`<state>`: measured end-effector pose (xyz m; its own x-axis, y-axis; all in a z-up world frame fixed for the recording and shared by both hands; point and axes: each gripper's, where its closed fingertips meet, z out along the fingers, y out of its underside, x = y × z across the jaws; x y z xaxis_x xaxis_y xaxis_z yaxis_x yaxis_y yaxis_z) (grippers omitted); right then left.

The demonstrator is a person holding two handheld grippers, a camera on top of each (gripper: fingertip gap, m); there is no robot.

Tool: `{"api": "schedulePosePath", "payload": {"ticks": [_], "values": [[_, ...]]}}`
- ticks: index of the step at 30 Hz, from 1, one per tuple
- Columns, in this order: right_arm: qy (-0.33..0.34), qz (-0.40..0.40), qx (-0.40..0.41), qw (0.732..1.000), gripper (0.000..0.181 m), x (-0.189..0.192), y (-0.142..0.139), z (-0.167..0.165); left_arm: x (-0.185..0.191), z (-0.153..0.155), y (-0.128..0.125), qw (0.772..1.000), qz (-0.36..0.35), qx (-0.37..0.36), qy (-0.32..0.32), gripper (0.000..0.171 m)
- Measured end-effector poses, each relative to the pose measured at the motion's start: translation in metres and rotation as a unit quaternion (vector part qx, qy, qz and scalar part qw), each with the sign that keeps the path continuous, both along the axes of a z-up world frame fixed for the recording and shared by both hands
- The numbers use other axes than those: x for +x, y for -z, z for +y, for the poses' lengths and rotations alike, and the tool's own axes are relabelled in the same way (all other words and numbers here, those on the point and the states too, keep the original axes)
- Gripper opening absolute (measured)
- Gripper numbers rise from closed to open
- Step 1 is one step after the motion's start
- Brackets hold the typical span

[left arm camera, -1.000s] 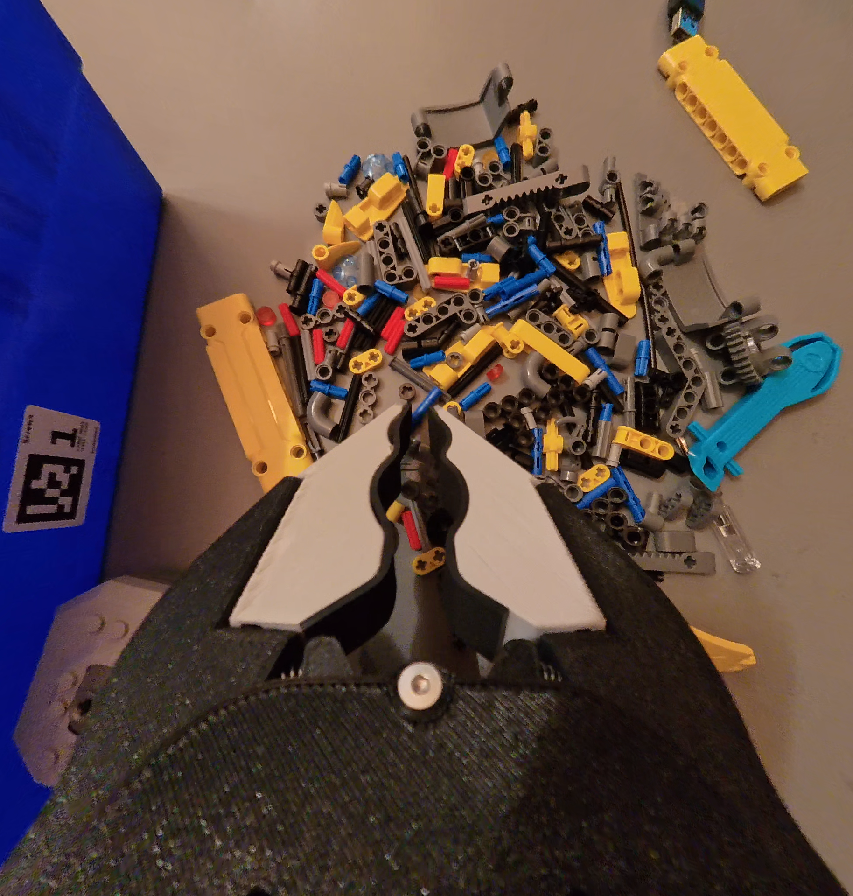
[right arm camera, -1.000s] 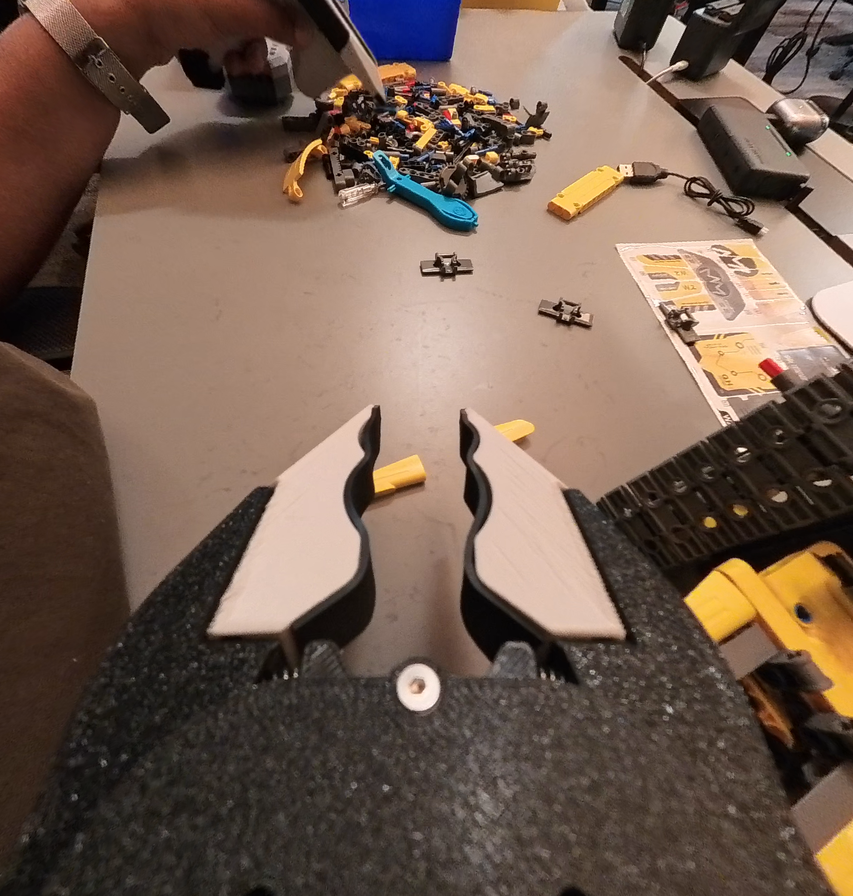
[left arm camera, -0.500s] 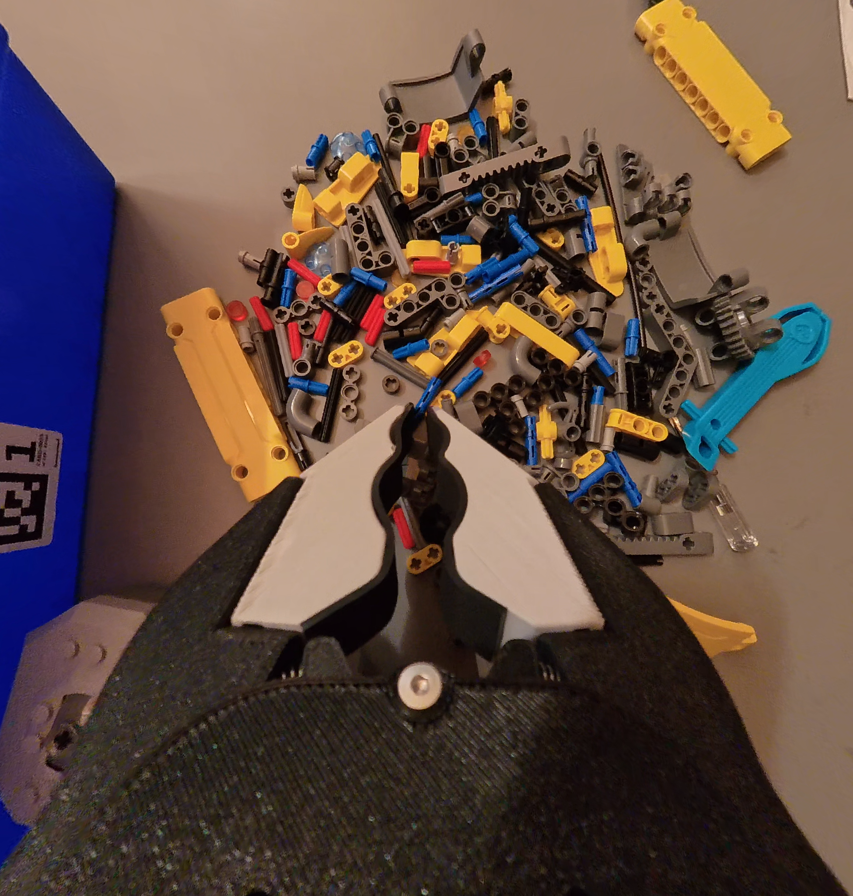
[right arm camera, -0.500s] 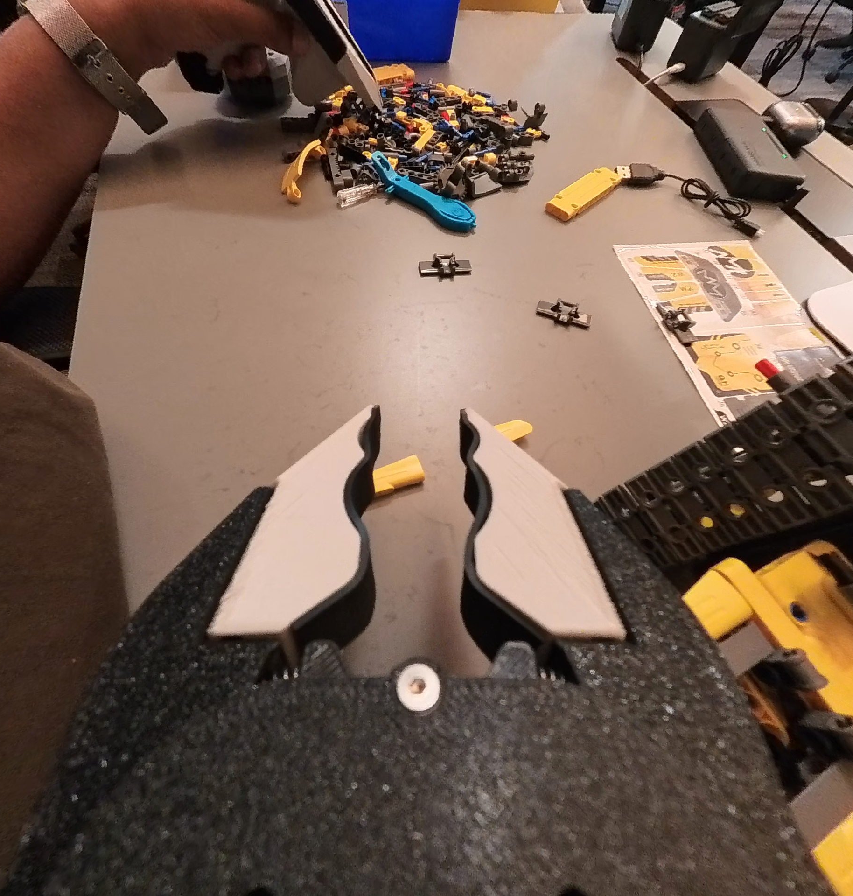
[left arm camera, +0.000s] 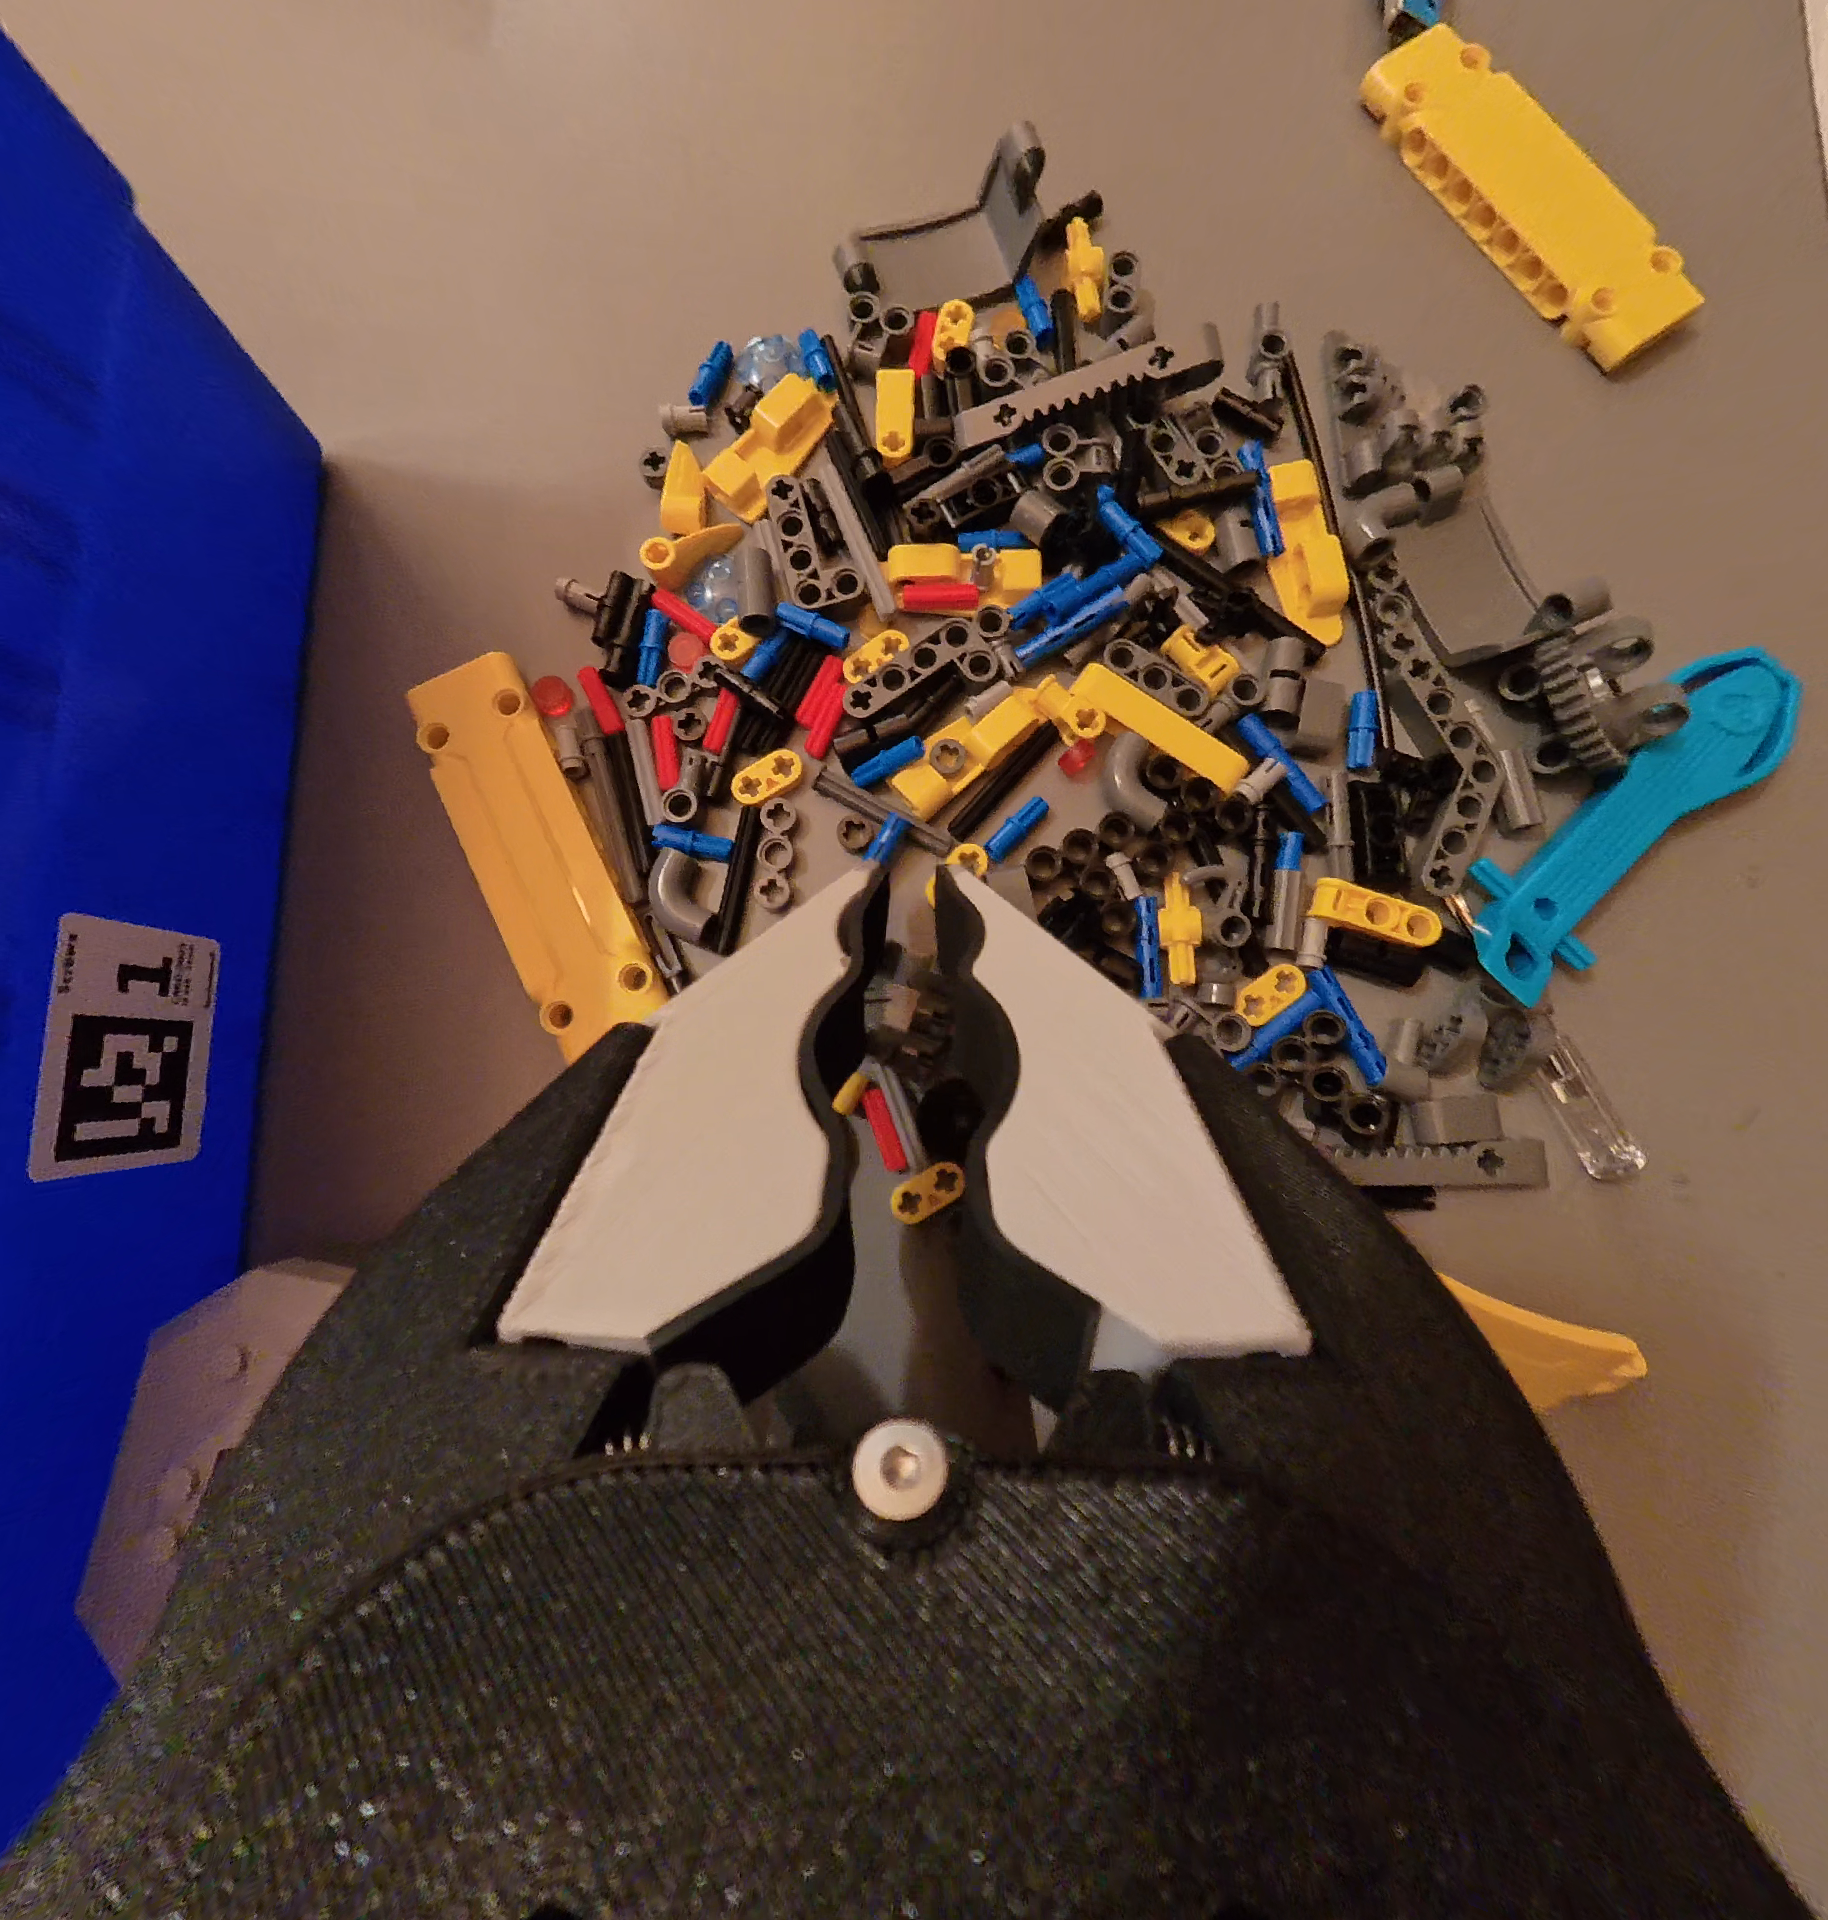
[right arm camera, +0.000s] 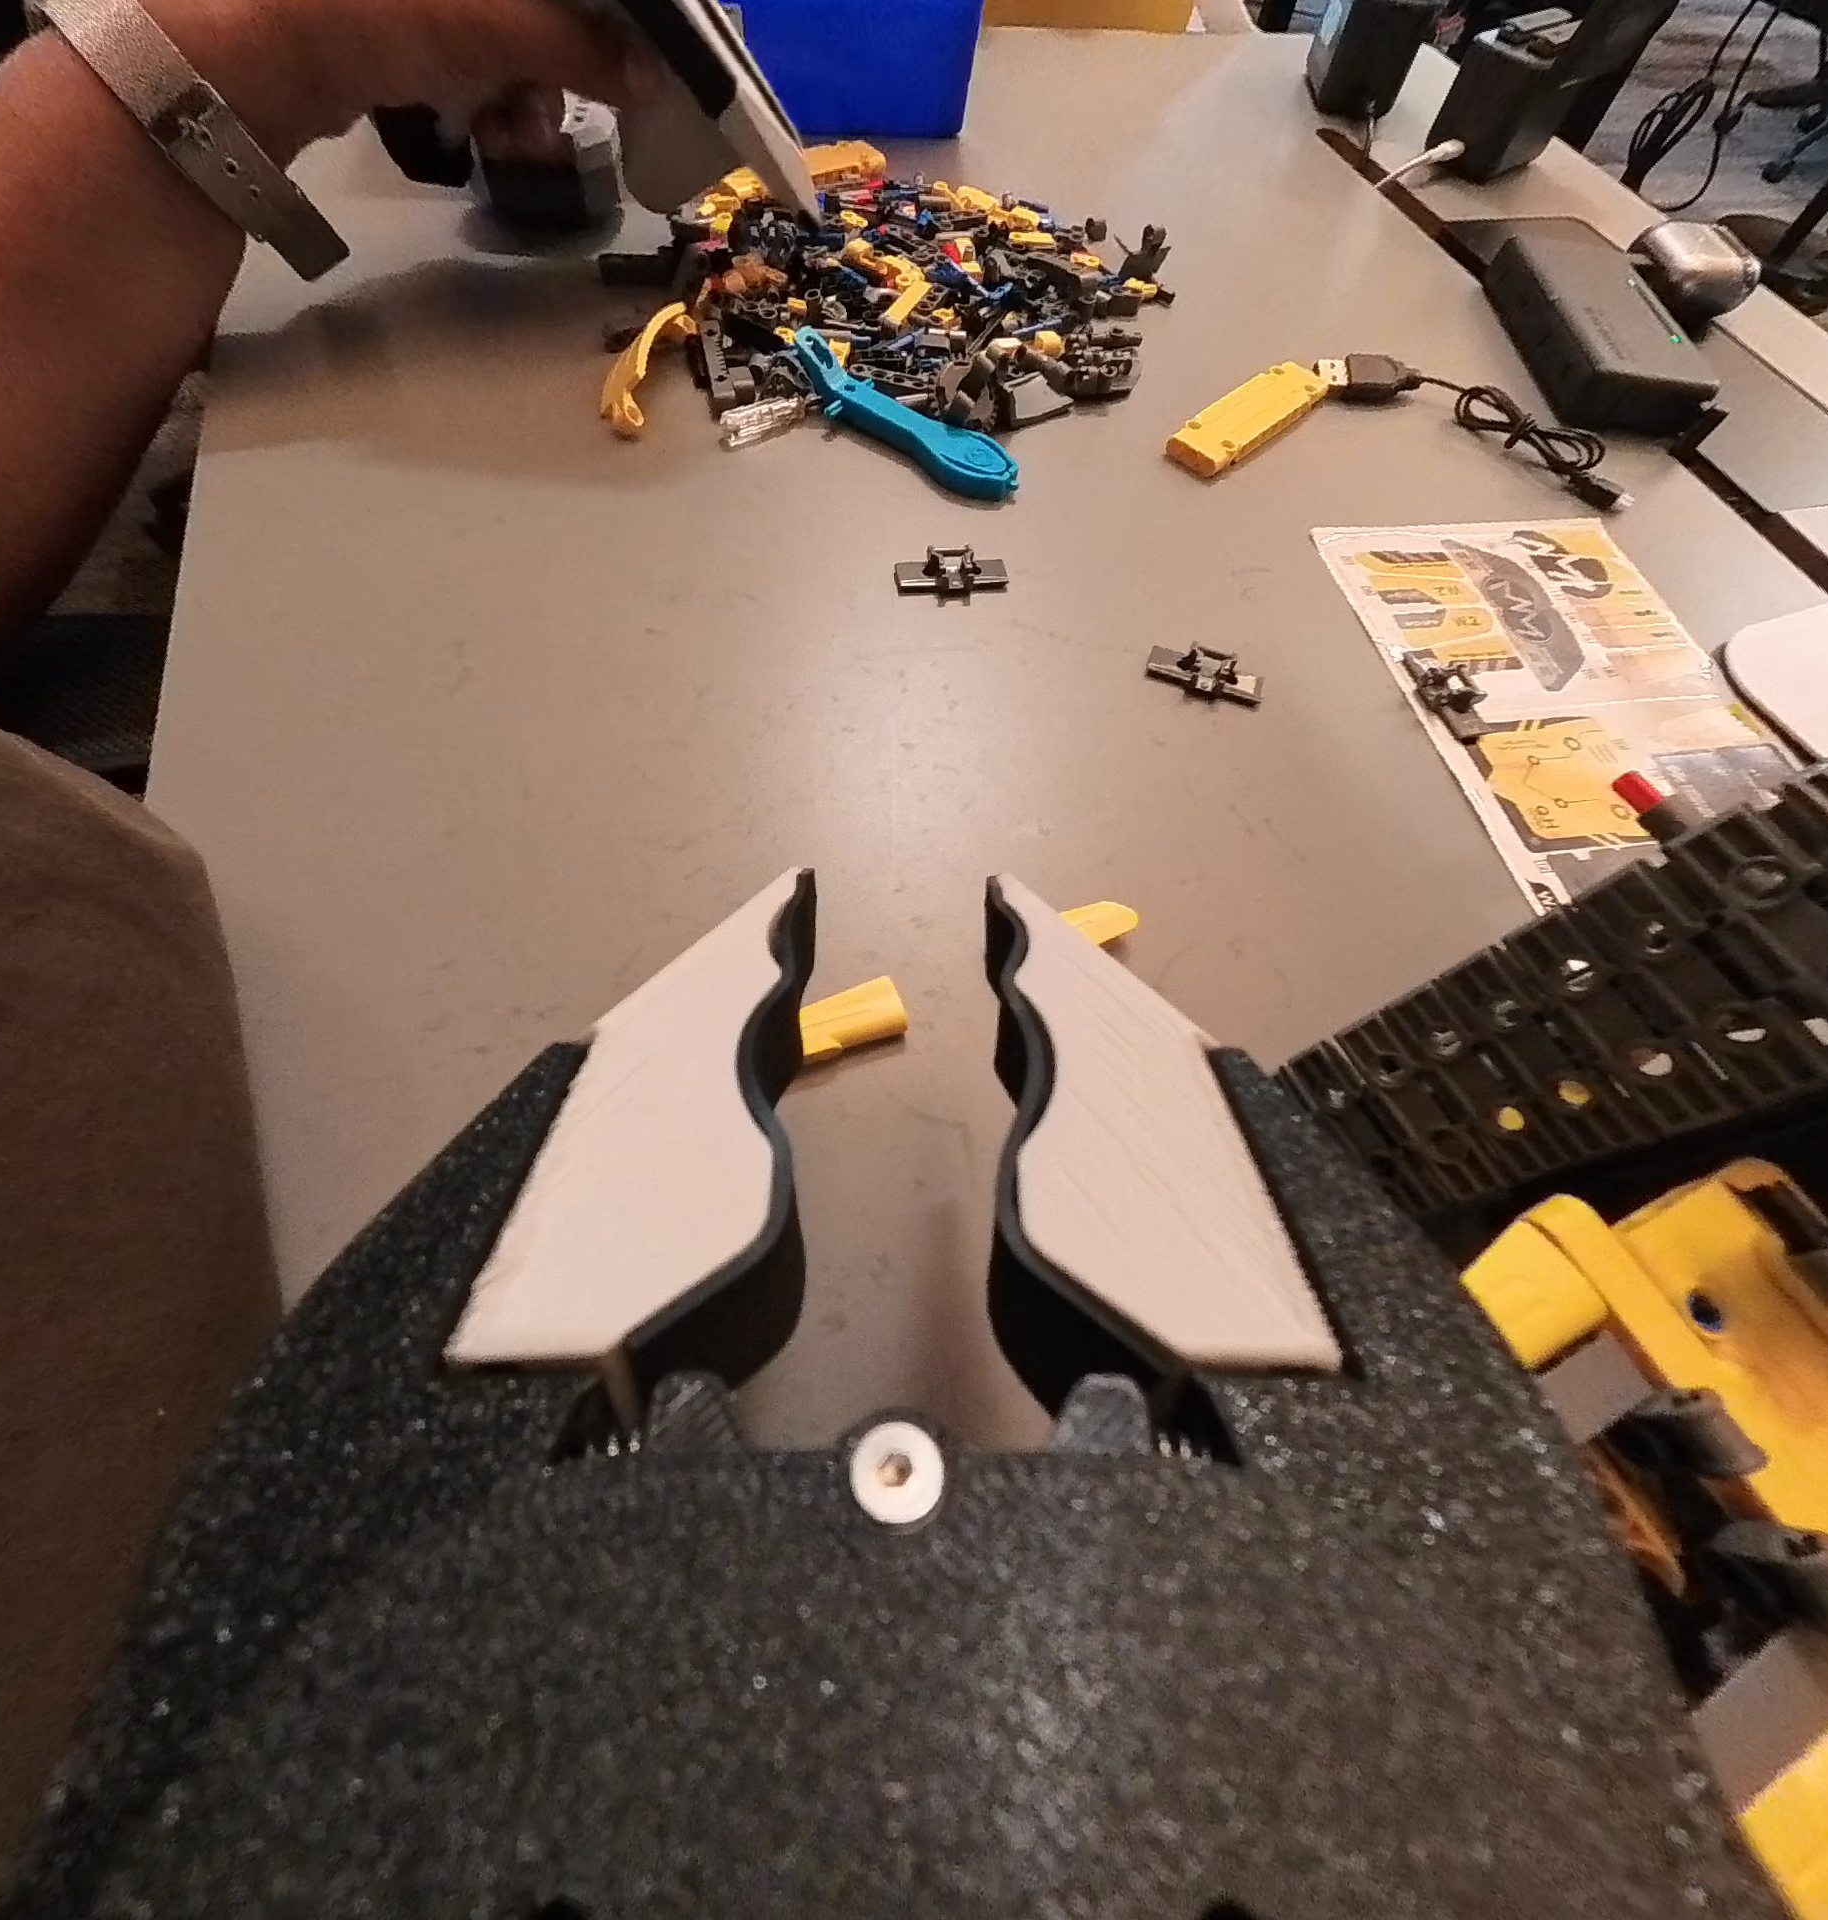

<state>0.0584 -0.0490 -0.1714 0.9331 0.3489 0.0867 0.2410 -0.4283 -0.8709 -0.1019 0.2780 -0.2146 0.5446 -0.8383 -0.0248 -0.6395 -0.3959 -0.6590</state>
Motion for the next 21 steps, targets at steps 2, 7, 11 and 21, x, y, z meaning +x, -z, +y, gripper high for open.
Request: {"api": "schedulePosePath", "payload": {"ticks": [2, 7, 11, 21], "values": [[-0.001, 0.000, -0.001, 1.000, 0.032, 0.000, 0.000, 0.000, 0.000, -0.002, 0.003, 1.000, 0.010, -0.003, 0.006, 0.004], [0.000, -0.003, 0.000, 1.000, 0.032, 0.000, 0.000, 0.000, 0.002, -0.003, 0.007, 1.000, 0.020, 0.000, 0.008, 0.000], [0.000, -0.003, 0.002, 1.000, 0.032, 0.000, -0.001, 0.000, 0.001, -0.006, 0.007, 1.000, 0.025, -0.004, 0.015, 0.003], [0.000, -0.012, 0.004, 1.000, 0.032, -0.001, -0.002, -0.001, 0.008, -0.012, 0.007, 0.999, 0.015, -0.011, 0.034, 0.009]]}}
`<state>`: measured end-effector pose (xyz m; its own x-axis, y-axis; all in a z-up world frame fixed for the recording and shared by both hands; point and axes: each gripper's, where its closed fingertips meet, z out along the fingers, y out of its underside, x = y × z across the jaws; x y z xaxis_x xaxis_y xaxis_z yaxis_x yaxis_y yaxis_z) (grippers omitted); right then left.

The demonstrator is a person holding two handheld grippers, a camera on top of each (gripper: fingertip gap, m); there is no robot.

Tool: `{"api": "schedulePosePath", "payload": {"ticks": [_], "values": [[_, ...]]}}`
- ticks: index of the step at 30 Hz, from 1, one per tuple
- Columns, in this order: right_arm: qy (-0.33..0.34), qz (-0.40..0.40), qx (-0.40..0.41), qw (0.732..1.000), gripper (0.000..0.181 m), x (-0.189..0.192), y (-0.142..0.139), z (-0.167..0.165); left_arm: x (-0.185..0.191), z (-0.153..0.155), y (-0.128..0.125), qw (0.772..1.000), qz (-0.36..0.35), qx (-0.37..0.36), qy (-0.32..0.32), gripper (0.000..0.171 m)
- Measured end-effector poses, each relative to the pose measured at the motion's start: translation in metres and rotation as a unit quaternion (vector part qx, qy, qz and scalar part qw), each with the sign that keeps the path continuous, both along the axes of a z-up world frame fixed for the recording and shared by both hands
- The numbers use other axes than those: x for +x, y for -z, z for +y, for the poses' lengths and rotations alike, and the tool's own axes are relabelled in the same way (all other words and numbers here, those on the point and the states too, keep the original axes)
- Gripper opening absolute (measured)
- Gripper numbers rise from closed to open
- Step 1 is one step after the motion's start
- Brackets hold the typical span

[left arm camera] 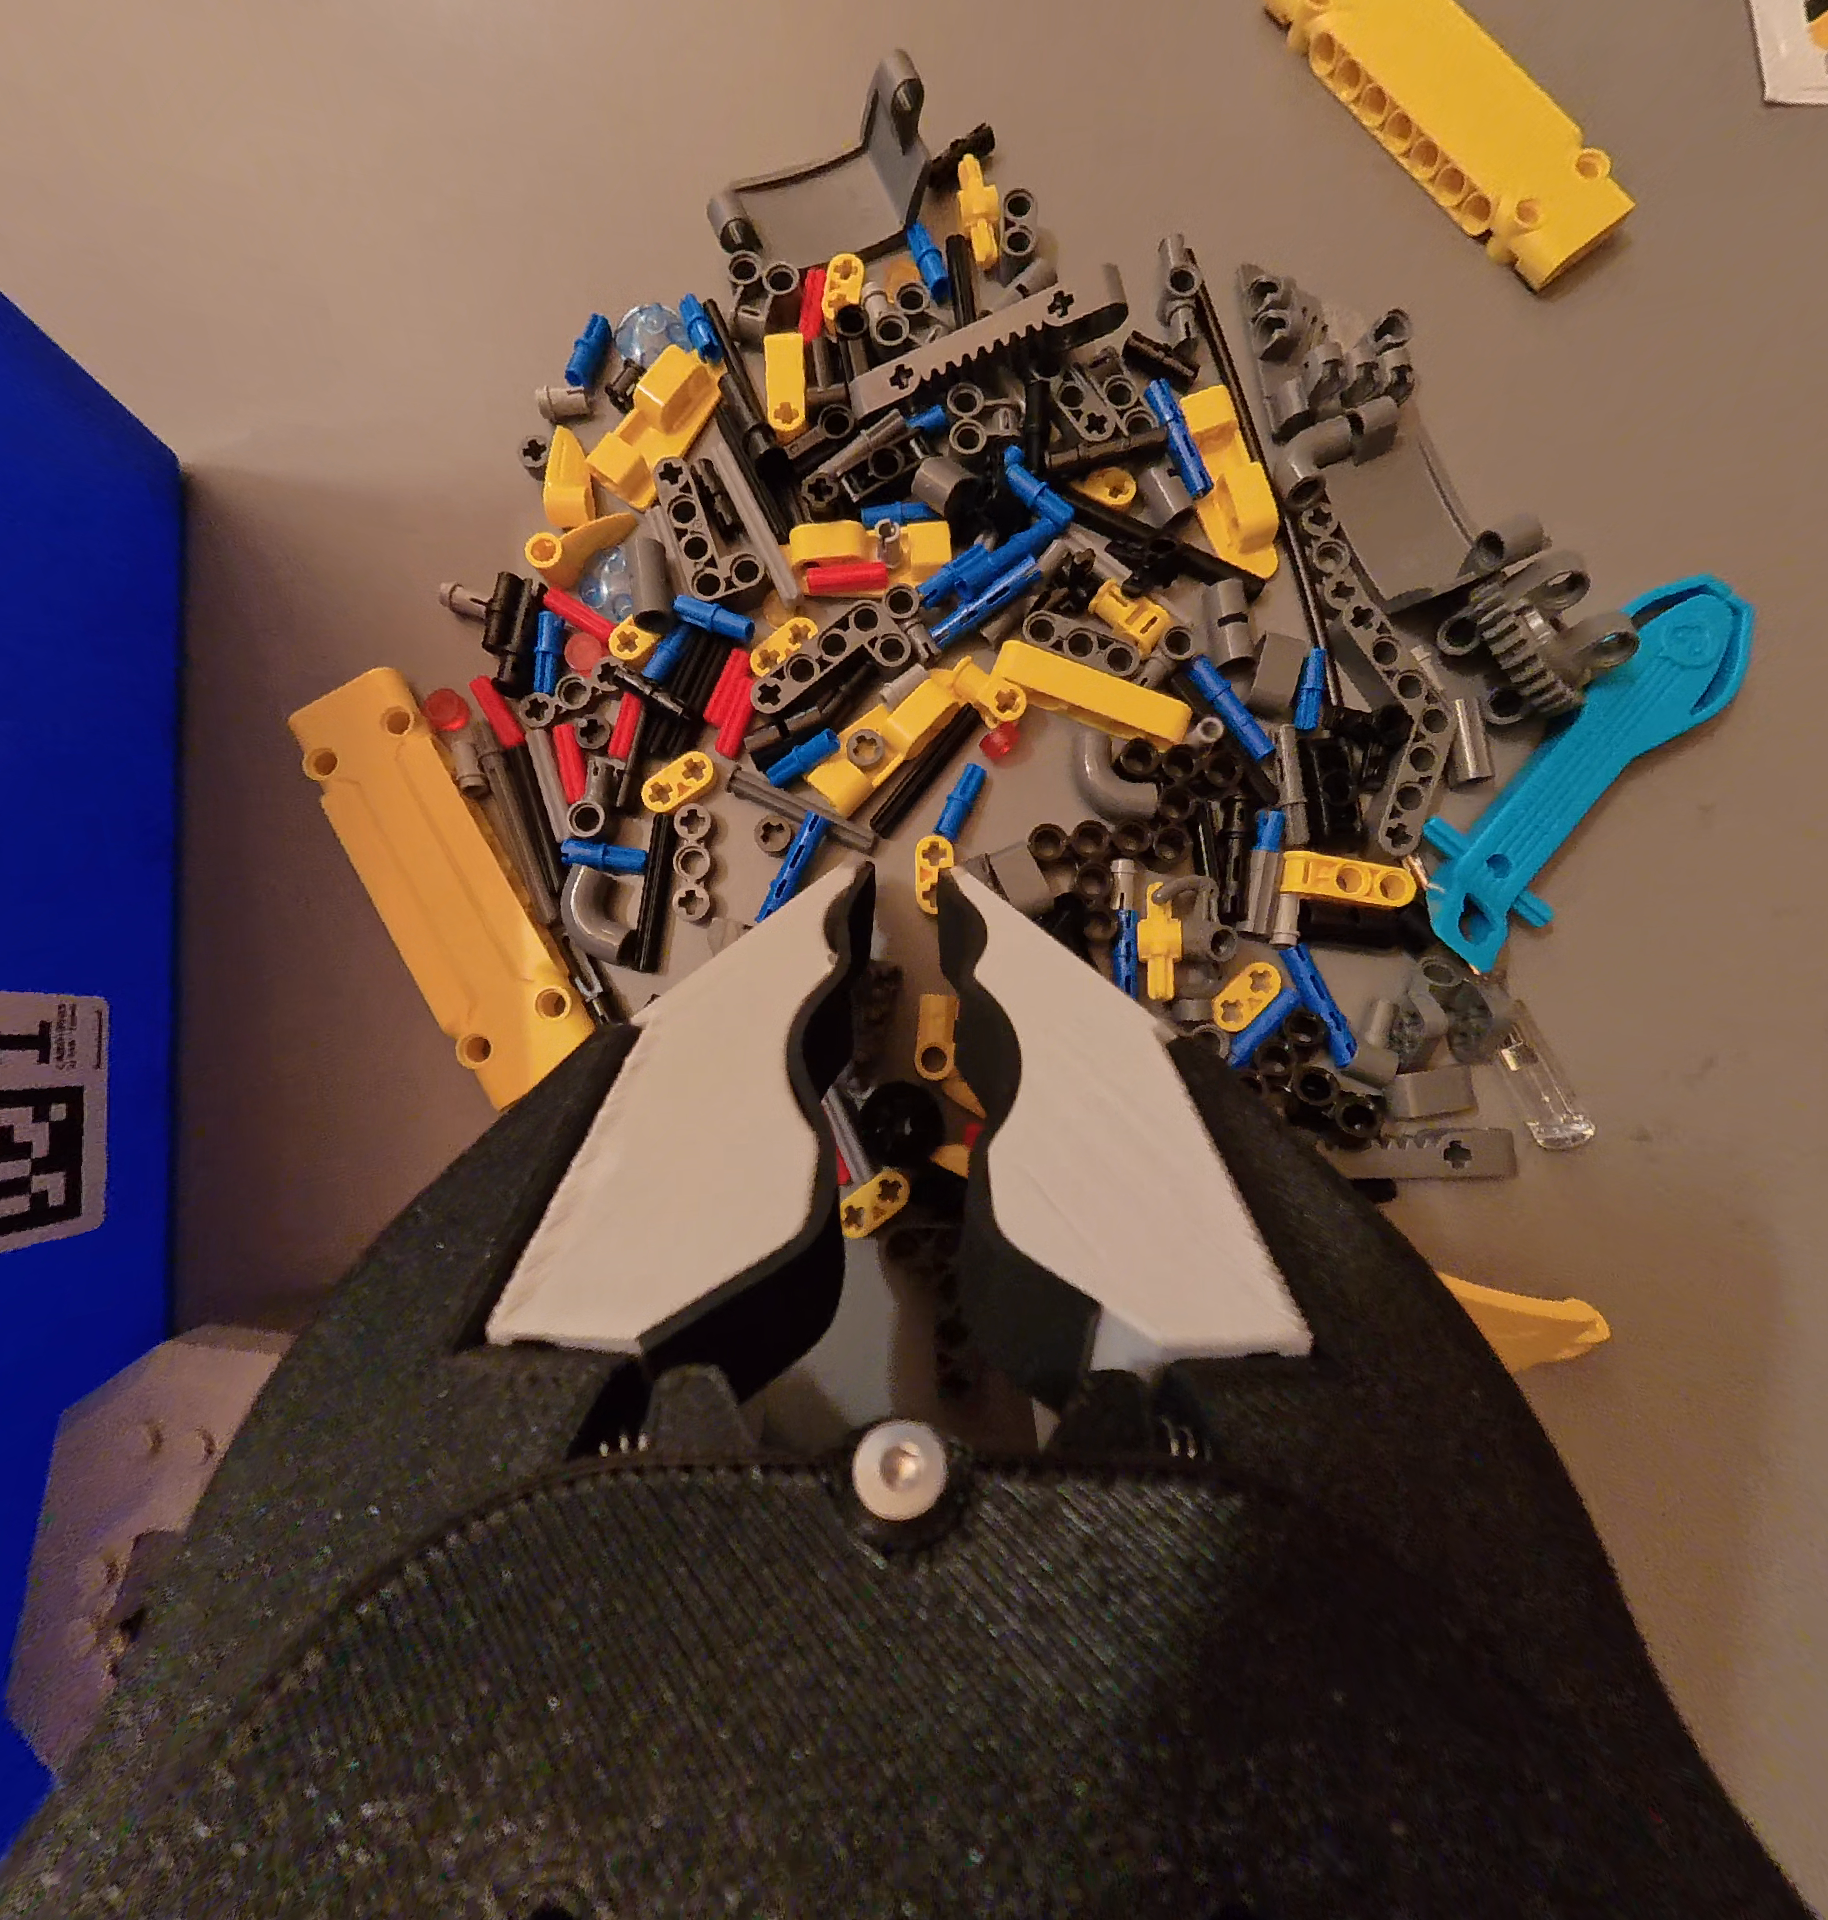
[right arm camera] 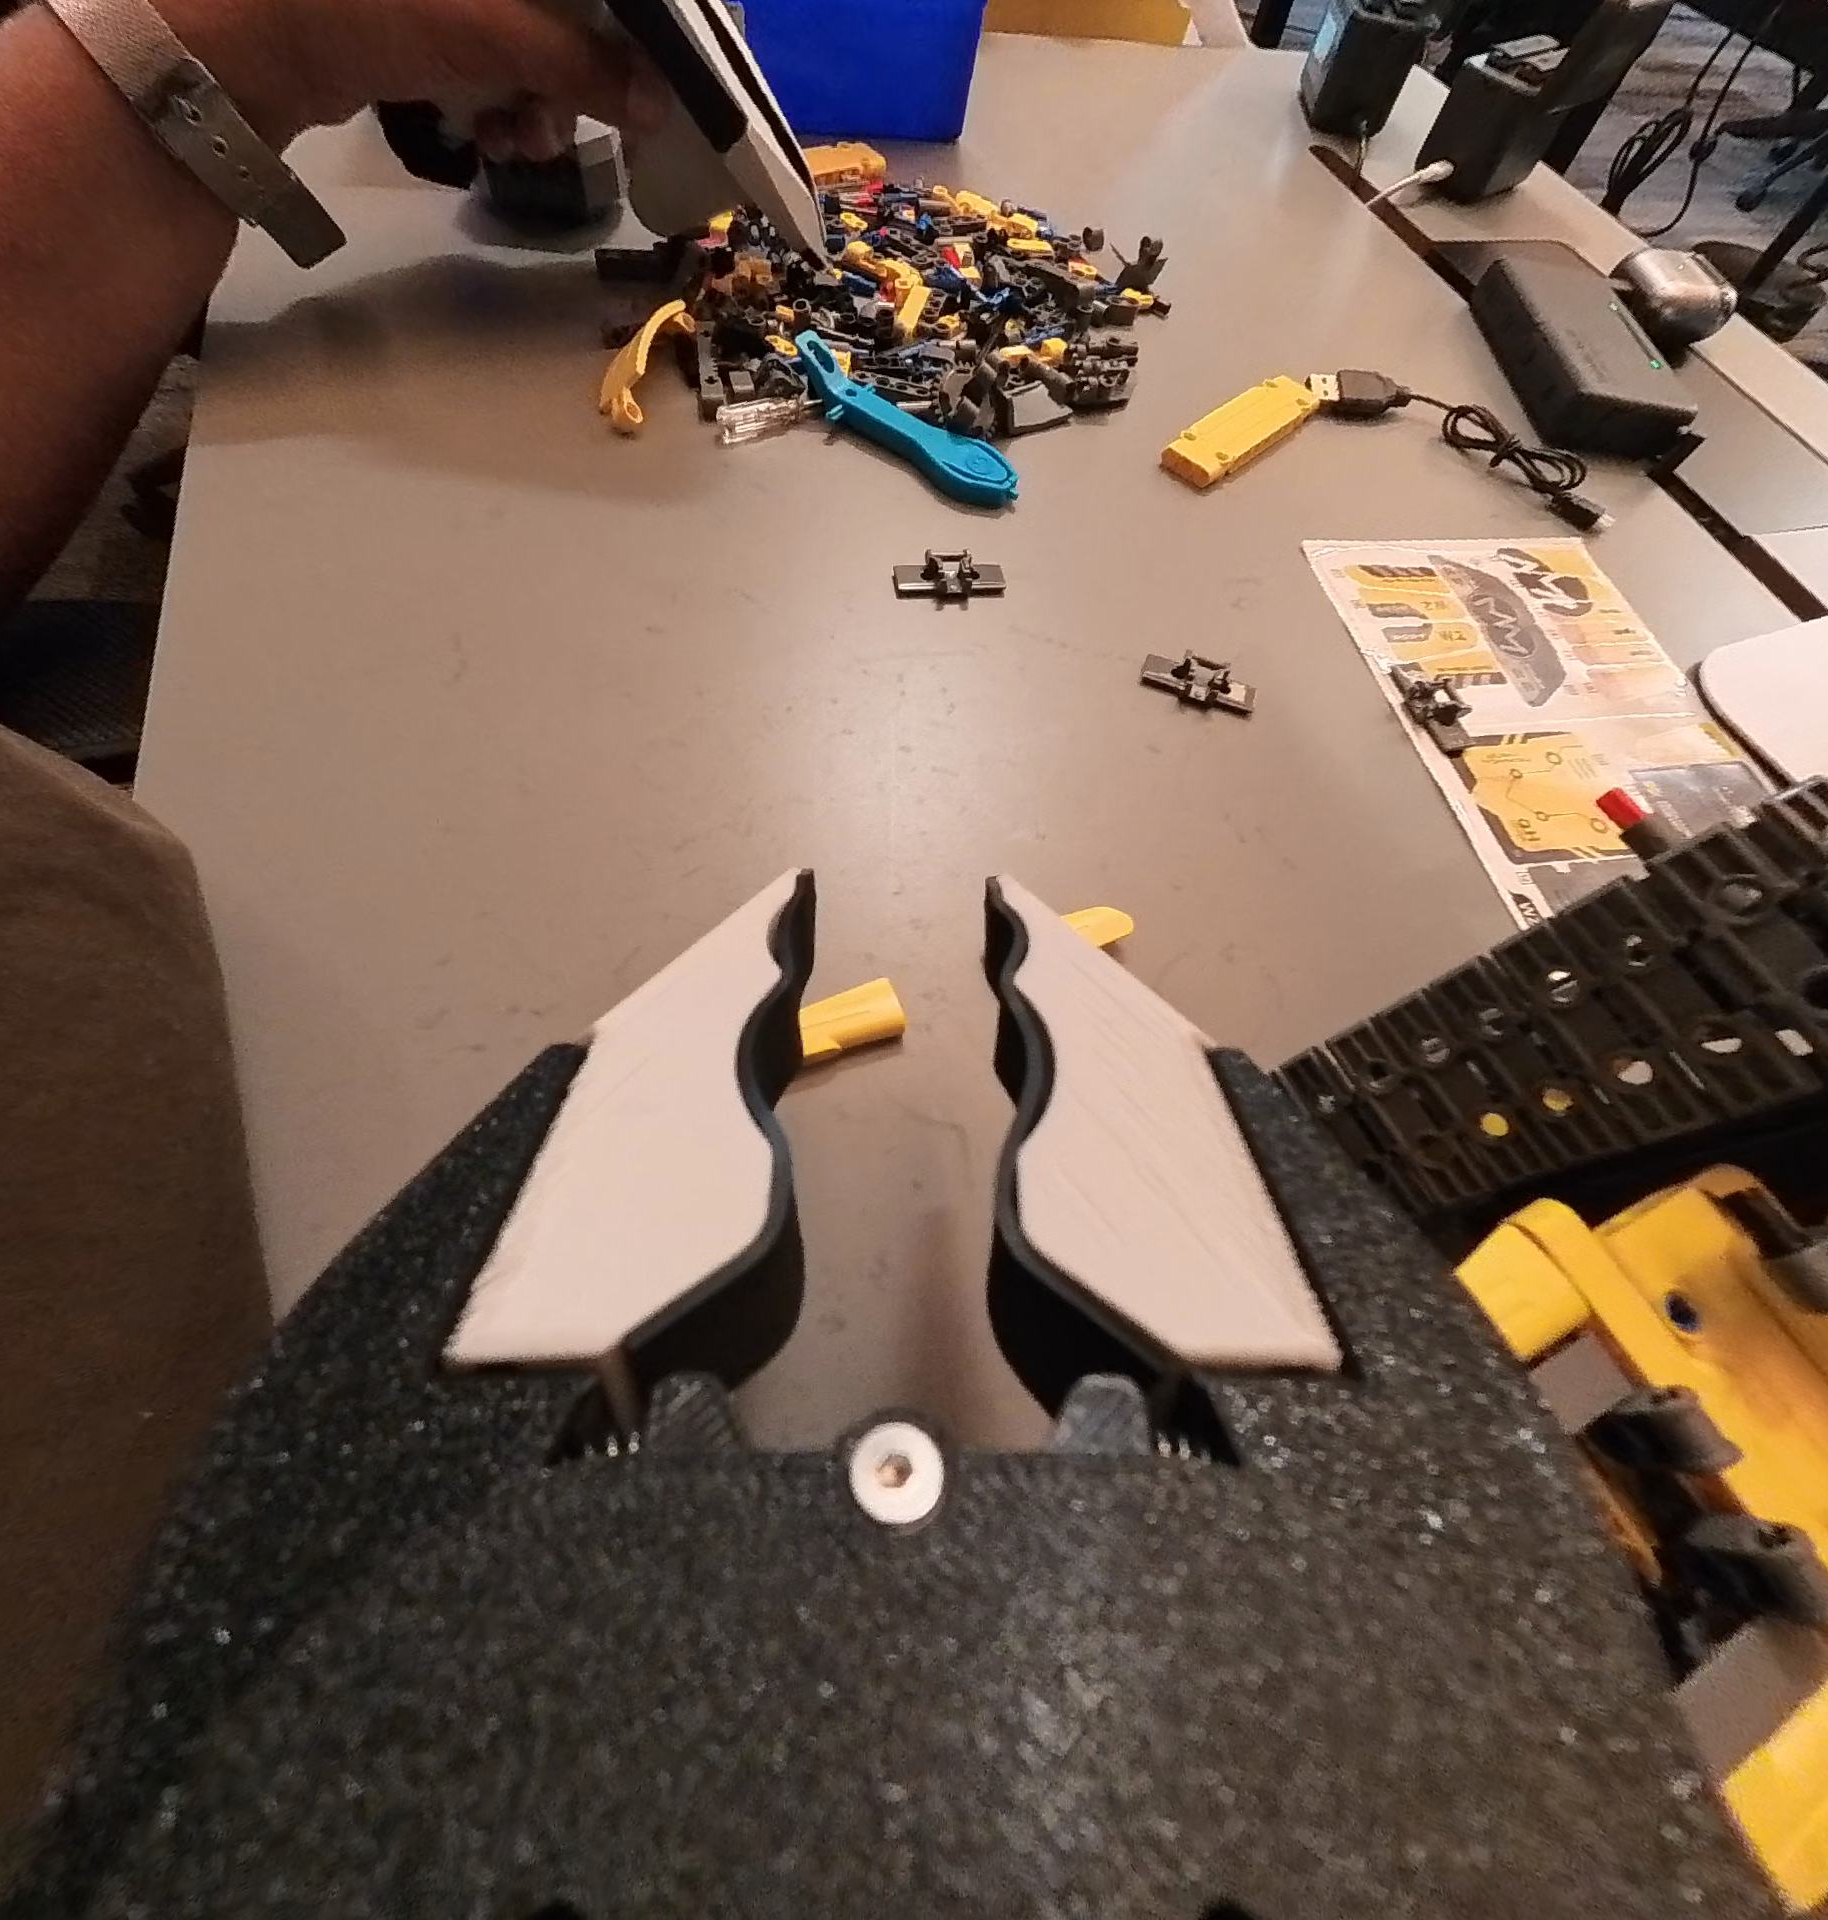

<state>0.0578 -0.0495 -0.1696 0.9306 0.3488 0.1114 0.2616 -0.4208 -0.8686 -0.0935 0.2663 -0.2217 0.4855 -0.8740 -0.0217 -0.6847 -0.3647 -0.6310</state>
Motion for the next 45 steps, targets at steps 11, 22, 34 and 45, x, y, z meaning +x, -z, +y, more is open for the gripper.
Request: {"api": "schedulePosePath", "payload": {"ticks": [11, 22, 34, 45], "values": [[-0.001, -0.002, 0.000, 1.000, 0.032, 0.000, 0.000, 0.000, 0.003, -0.005, -0.001, 0.999, -0.025, -0.030, 0.011, 0.009], [0.000, -0.004, 0.001, 1.000, 0.032, 0.000, 0.000, 0.000, 0.003, 0.000, -0.016, 0.999, -0.031, 0.013, 0.000, 0.005], [0.006, 0.021, 0.009, 1.000, 0.031, 0.003, -0.005, 0.001, 0.099, -0.146, -0.076, 0.959, -0.121, 0.020, 0.256, 0.005], [0.037, 0.035, 0.031, 0.998, 0.031, 0.018, -0.020, 0.000, 0.146, -0.280, -0.003, 0.888, -0.034, -0.068, 0.454, 0.005]]}}
